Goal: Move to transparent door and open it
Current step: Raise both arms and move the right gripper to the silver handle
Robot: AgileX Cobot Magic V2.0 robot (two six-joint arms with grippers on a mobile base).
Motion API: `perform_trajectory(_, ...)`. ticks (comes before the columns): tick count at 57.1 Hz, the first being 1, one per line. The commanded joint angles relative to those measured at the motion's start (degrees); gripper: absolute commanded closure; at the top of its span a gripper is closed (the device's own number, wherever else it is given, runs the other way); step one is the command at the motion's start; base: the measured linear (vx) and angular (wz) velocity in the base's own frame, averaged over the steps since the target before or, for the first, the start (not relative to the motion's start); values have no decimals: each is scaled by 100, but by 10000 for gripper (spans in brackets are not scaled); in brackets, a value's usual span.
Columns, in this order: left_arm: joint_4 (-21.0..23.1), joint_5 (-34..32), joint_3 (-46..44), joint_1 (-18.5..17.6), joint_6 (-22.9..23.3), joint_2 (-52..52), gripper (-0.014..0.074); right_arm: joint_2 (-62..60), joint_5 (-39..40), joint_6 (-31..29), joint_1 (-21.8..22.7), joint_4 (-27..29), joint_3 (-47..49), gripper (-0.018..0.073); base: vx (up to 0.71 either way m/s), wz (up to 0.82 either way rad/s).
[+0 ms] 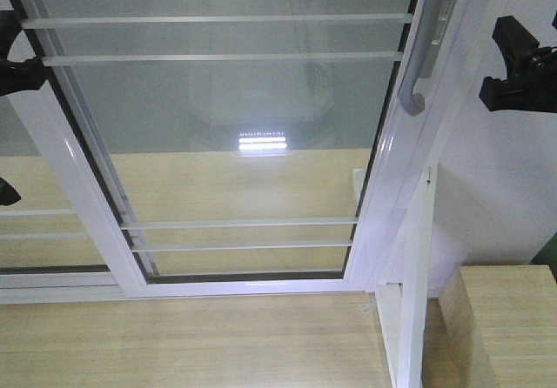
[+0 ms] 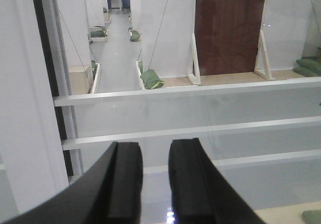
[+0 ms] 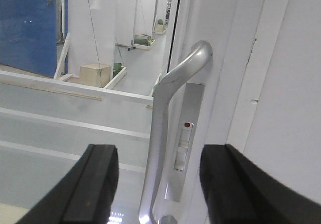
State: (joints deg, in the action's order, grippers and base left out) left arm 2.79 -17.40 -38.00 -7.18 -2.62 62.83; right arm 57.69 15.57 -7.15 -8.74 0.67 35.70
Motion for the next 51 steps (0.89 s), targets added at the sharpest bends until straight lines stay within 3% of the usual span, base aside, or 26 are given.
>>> perform_trajectory(1, 50, -581, -196, -8, 38, -90, 284, 6, 627, -61, 24, -3, 210, 148, 0, 0)
perform_trajectory(18, 50, -751, -196, -8, 38, 134, 266, 714, 1268, -33, 24, 13, 210, 175, 0, 0)
perform_trajectory(51, 10, -1109, -196, -8, -308, 496, 225, 3110, 4281, 81, 24, 464, 310, 175, 0, 0)
